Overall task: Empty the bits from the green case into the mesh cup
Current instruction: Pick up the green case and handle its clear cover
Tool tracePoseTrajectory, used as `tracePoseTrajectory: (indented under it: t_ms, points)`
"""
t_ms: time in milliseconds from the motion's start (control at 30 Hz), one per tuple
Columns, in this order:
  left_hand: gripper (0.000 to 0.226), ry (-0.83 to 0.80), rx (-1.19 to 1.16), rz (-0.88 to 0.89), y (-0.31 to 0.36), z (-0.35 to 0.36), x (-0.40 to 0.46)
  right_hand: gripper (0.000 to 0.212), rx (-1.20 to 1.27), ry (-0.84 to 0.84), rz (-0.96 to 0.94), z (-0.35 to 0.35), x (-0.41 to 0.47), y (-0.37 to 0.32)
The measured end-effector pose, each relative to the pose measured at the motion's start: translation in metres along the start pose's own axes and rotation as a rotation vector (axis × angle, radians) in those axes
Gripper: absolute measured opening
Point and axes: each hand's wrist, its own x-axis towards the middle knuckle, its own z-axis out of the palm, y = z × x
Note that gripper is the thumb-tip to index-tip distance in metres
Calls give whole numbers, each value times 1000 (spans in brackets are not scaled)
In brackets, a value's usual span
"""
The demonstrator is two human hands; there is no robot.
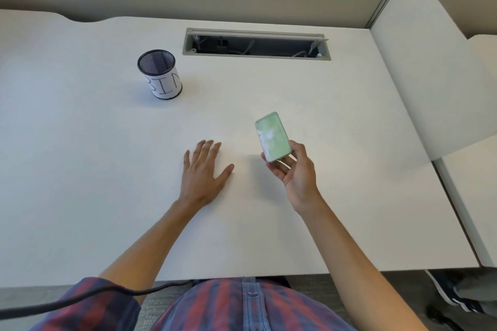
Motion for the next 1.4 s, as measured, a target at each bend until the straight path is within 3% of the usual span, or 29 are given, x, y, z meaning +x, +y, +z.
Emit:
tracePoseTrajectory:
  t_ms: [133,233,333,433,867,967,1100,1267,1400]
  points:
    - [58,53,-293,-105,21,-12,-8,16,-3,-40,21,6,-17,6]
    - [55,48,-716,-213,43,-29,-9,20,-13,-61,44,8,-26,12]
    - [43,-84,-1057,-260,60,-43,-8,25,-17,-103,55,11,-35,19]
    - [28,-207,-1214,-288,70,-50,-10,29,-17,-153,70,15,-42,24]
    - [41,-332,-1485,-342,79,-60,-17,45,-60,-204,50,19,-53,23]
    - [43,-297,-1470,-334,83,-62,-18,43,-134,-227,20,21,-56,24]
    - [49,-151,-1373,-385,86,-62,-18,36,-355,-253,-87,20,-62,32]
    - [28,-42,-1367,-454,85,-54,-18,41,-572,-225,-278,20,-63,38]
    - [25,-27,-1356,-454,81,-50,-20,61,-1154,-166,-498,13,-62,28]
